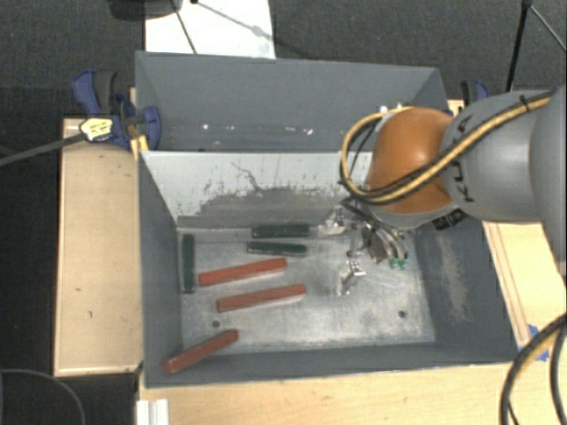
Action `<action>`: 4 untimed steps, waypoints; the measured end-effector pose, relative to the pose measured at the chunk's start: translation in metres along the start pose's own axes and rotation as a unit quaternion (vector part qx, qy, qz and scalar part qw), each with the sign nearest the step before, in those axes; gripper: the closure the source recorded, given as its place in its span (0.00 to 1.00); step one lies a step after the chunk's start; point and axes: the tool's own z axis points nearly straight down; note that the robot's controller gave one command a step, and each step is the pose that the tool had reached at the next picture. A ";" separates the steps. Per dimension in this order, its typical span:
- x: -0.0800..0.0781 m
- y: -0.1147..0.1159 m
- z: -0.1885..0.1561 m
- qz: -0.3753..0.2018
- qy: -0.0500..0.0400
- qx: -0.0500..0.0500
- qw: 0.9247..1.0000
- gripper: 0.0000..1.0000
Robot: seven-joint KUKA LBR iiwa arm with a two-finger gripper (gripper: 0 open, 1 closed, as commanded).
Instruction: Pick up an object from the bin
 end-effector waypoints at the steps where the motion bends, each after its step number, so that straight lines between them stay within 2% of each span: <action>1: 0.013 -0.004 -0.006 0.003 0.001 -0.001 1.000 0.00; 2: 0.008 0.049 0.009 -0.058 -0.002 0.000 0.998 1.00; 3: 0.008 0.049 0.009 -0.059 -0.002 0.000 0.998 0.00; 4: 0.008 0.049 0.009 -0.059 -0.002 0.000 0.998 0.00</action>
Offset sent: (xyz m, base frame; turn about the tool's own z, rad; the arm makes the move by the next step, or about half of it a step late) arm -0.0124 0.0481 -0.0097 -0.1161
